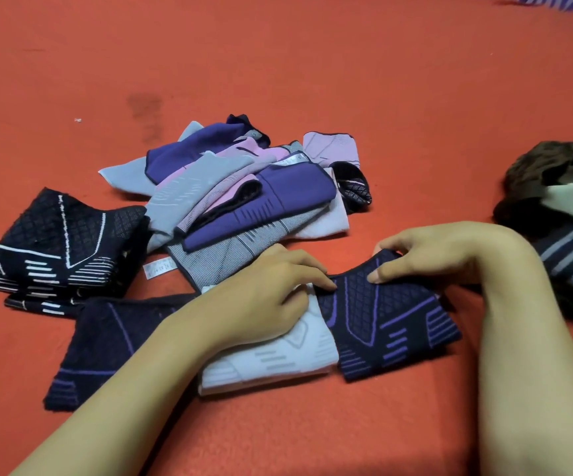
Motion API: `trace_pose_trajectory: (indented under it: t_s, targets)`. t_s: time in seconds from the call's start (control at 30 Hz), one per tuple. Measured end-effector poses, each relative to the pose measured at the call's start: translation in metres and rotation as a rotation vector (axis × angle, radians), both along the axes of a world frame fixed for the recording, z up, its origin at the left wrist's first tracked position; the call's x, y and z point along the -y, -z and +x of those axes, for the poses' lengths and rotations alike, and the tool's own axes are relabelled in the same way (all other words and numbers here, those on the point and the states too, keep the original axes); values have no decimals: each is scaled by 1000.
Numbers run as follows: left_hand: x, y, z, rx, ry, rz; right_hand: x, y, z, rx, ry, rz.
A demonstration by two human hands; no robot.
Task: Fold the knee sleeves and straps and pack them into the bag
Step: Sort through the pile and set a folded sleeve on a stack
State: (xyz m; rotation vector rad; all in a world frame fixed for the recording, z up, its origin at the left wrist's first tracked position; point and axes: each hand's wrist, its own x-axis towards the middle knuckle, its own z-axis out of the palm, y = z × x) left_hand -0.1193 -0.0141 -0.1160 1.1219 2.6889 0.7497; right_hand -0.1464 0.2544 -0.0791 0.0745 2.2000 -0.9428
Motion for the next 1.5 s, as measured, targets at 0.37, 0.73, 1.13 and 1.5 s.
trace_pose_trajectory:
  t_s: [0.37, 0.73, 1.13, 1.5]
  targets:
    - [5, -2, -4, -21, -78, 91, -8, -9, 2, -35, -98, 82]
    - [54, -25, -35, -294, -642, 299, 27, 0, -21, -700, 15, 280]
    - [69, -8, -52, -410, -680, 65, 61, 26, -32, -1008, 122, 46]
    - [59, -20, -45, -505, -439, 497, 72, 17, -34, -667, 488, -712]
